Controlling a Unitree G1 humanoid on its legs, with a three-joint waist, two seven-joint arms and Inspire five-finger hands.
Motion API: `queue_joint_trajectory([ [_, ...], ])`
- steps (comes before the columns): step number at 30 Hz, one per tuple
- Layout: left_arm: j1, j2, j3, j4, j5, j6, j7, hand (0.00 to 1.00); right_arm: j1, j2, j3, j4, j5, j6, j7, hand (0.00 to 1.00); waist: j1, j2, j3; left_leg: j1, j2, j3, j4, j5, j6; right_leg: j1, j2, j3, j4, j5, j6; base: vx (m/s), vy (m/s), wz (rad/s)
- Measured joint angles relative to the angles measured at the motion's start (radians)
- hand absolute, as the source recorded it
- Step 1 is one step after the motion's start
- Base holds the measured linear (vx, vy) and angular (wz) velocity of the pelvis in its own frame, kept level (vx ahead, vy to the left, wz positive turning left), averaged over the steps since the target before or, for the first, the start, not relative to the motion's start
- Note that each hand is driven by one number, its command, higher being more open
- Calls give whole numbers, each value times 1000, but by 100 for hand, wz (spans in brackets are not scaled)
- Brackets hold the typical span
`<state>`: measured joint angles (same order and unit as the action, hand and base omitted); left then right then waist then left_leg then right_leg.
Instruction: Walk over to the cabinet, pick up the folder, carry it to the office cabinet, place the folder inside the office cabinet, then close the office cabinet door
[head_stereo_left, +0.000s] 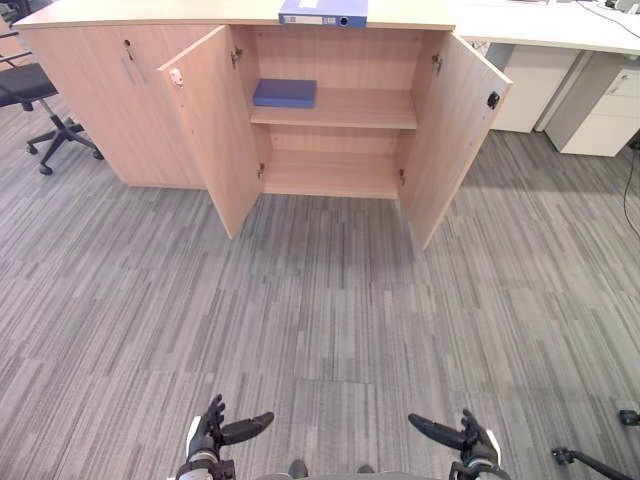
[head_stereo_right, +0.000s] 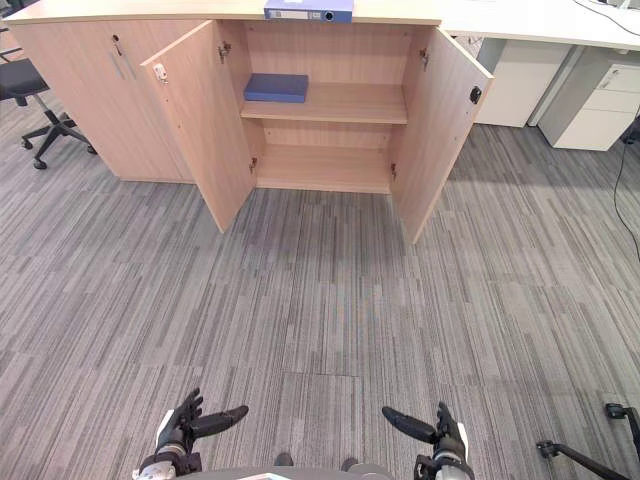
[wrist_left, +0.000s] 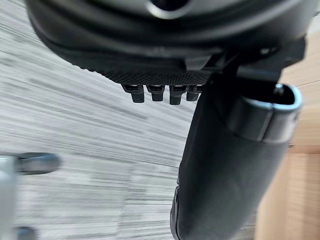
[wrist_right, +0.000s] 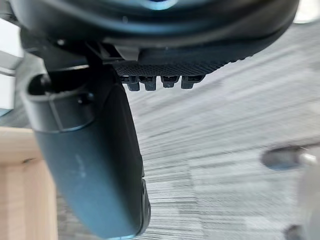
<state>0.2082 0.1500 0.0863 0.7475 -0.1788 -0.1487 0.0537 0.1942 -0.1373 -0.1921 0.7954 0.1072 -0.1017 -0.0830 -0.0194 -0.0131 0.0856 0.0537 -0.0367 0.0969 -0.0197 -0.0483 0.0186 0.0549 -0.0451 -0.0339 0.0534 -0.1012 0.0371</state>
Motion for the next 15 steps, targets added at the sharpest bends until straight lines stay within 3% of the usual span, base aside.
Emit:
queue_joint_trajectory([
  [11, 30, 3, 37, -91, -21, -9, -10, 100, -28, -16, 0, -52, -70, 1, 16, 100, -18, 3, 37, 14, -5, 1, -16, -6, -9, 14, -7, -21, -5, 1, 2, 31, 8, 2],
  [15, 35, 1, 44, -132, -39, -8, -6, 100, -45, -16, -1, -82, -69, 2, 8, 100, -15, -2, 57, -35, -7, 19, 21, -26, -9, -23, -12, -15, -4, 1, 3, -36, -2, -8],
])
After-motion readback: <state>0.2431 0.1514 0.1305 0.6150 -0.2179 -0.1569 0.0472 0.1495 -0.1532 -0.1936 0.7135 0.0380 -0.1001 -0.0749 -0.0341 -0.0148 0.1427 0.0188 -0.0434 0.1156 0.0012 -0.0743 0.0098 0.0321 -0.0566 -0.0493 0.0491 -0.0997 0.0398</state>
